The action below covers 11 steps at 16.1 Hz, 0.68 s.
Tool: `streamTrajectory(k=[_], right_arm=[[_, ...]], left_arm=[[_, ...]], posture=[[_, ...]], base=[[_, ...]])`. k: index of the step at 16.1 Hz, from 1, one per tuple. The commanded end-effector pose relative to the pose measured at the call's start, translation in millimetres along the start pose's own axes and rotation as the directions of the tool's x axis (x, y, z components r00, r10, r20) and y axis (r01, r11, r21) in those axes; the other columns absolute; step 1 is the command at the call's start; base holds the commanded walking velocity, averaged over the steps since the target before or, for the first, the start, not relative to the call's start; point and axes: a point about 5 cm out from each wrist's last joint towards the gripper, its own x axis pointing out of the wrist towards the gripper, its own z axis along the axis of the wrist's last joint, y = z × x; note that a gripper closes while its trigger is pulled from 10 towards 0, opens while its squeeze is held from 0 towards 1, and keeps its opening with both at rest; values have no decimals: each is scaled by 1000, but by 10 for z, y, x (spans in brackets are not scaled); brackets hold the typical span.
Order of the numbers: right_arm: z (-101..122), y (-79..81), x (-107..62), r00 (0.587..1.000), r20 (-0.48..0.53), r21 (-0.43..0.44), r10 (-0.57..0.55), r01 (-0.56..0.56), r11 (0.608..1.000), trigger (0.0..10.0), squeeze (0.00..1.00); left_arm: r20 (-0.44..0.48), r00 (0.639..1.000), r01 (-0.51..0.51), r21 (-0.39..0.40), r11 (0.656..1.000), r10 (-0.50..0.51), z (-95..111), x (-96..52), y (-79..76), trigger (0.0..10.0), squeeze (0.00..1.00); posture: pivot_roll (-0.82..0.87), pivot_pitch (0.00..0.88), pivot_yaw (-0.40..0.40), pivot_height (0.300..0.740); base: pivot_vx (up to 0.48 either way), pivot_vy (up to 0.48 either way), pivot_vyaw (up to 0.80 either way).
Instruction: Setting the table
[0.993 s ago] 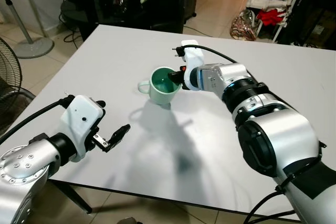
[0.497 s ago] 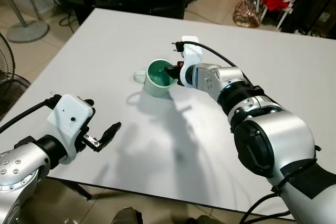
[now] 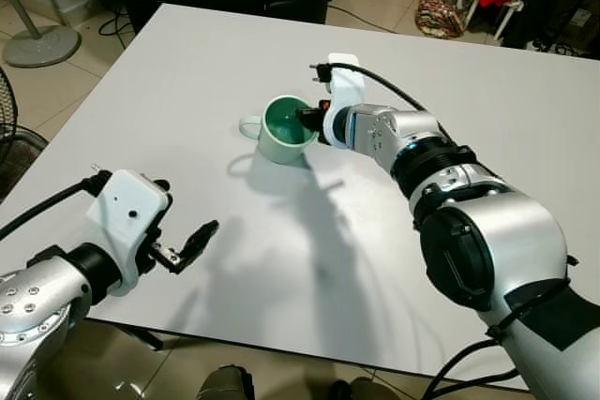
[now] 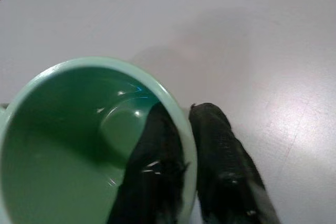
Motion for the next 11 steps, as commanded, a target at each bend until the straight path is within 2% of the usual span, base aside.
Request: streamTrajectory(k=[1, 3, 8, 9, 10, 11], right_arm=[[88, 16, -25, 1000, 2, -5, -6, 6, 1000, 10000, 961], [133, 29, -35, 1000, 18, 6, 2, -2, 1000, 10000, 976], [411, 58, -142, 996, 64, 2, 56, -56, 998, 10000, 918], [469, 48, -178, 995, 63, 5, 76, -76, 997, 10000, 714], [550, 22, -231, 992, 77, 13, 100, -101, 995, 10000, 0], [599, -1, -264, 990, 89, 18, 111, -113, 993, 10000, 0]], left_arm=[[4, 1000, 5, 3, 1000, -5, 18, -1, -24, 10000, 0], [9, 1000, 1, 3, 1000, -1, 30, 9, -17, 10000, 0], [51, 998, -24, -7, 1000, 25, 89, 70, 55, 10000, 0], [59, 998, -28, -10, 1000, 28, 98, 91, 66, 10000, 0], [73, 997, -32, -19, 999, 33, 111, 120, 75, 10000, 0], [79, 996, -34, -26, 999, 36, 116, 138, 77, 10000, 0]], posture=[[109, 177, -39, 740], [108, 168, -40, 740], [91, 130, -40, 740], [79, 108, -37, 740], [71, 98, -30, 740], [67, 94, -30, 740]], base=[[0, 0, 0], [0, 0, 0], [0, 0, 0], [0, 0, 0], [0, 0, 0], [0, 0, 0]])
